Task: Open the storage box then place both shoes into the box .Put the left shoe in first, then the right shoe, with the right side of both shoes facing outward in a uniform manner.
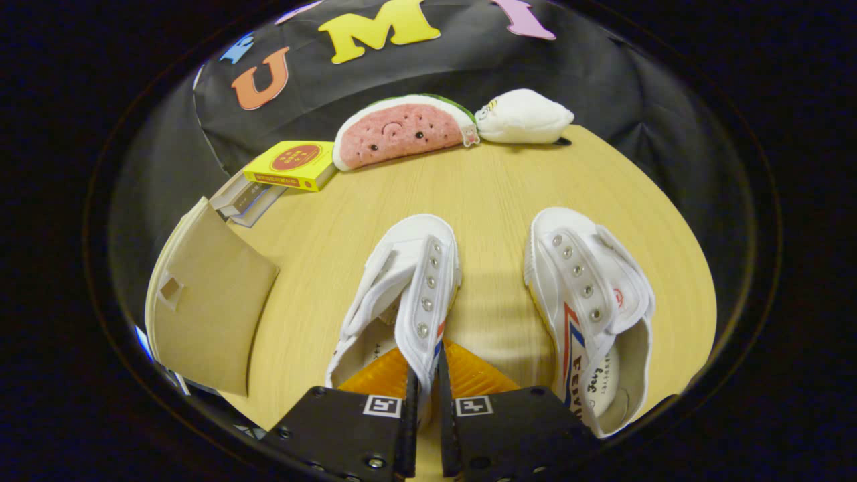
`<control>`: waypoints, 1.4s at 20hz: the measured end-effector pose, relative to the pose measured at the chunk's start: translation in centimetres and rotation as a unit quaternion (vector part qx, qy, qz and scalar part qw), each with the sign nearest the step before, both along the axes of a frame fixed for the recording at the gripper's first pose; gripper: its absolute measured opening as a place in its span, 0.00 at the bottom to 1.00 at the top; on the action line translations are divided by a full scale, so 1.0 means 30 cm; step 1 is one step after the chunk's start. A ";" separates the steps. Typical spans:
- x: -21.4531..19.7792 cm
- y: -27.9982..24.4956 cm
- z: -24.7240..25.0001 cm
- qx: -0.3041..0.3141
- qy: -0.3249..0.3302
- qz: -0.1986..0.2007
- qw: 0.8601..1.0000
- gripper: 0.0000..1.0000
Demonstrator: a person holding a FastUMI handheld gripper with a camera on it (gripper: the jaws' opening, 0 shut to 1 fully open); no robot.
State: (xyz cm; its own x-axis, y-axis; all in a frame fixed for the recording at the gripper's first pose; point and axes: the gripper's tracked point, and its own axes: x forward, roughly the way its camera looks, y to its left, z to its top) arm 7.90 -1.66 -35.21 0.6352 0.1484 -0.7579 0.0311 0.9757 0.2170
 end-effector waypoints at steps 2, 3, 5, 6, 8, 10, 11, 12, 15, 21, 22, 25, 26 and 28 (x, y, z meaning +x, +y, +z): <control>0.006 0.006 -0.023 0.025 0.021 -0.018 0.999 0.07; -0.009 0.003 -0.005 0.037 0.031 -0.026 0.998 0.00; 0.000 0.011 0.010 0.064 0.040 -0.041 0.996 0.00; 0.000 0.016 0.022 0.079 0.043 -0.049 0.995 0.00; -0.014 0.039 0.043 0.108 0.053 -0.062 0.991 0.00; -0.038 0.065 0.060 0.123 0.060 -0.068 0.988 0.00; -0.052 0.081 0.074 0.132 0.063 -0.072 0.987 0.00; -0.066 0.097 0.091 0.142 0.066 -0.077 0.985 0.00; -0.093 0.135 0.154 0.150 0.056 -0.083 0.984 0.00; -0.140 0.274 0.400 0.172 0.014 -0.105 0.979 0.00; -0.145 0.307 0.451 0.174 0.004 -0.108 0.979 0.00; -0.172 0.430 0.596 0.183 -0.022 -0.116 0.976 0.00; -0.176 0.472 0.636 0.187 -0.029 -0.119 0.975 0.00; -0.181 0.573 0.701 0.193 -0.042 -0.120 0.973 0.00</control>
